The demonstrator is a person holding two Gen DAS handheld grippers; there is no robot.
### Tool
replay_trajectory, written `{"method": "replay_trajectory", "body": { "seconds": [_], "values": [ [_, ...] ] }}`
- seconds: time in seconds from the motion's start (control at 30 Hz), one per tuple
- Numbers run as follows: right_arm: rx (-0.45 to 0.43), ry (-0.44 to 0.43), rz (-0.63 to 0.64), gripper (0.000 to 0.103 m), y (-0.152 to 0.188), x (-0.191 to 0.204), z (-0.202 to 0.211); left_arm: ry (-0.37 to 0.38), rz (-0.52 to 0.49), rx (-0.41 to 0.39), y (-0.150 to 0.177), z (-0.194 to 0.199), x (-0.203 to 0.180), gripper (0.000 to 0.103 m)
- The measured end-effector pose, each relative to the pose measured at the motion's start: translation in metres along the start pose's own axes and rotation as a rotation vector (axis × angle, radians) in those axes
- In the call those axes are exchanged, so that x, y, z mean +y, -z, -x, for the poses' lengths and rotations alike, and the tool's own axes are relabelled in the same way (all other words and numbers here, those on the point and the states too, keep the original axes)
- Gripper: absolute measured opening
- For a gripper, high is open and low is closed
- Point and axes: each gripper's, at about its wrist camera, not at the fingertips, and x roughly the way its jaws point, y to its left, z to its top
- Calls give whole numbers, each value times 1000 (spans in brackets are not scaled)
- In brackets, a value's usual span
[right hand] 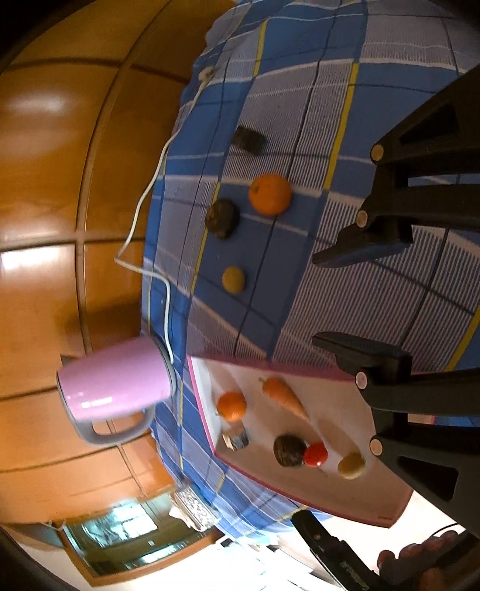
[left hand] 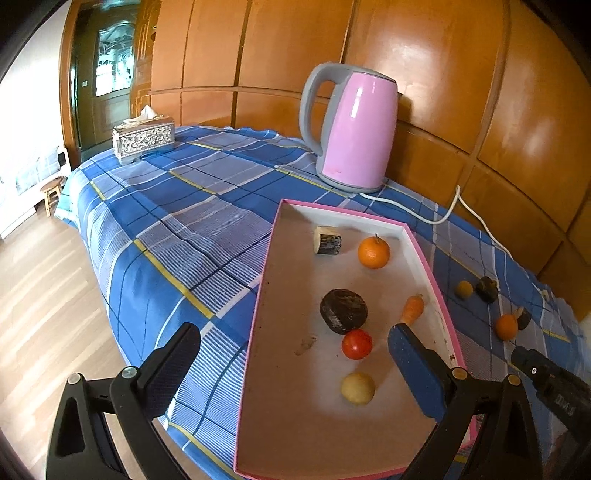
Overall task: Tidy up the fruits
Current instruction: 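Withdraw the right gripper from the tray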
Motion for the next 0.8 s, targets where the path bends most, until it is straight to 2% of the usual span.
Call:
{"method": "replay_trajectory", "body": {
  "seconds": [0.43, 0.8],
  "values": [
    [-26, 97, -98, 36, 8, -42, 9, 29, -64, 14, 4, 3, -20, 102],
    [-35, 225, -225, 36, 23, -99, 18, 98, -130, 29, 0, 5, -43, 102]
  ]
}}
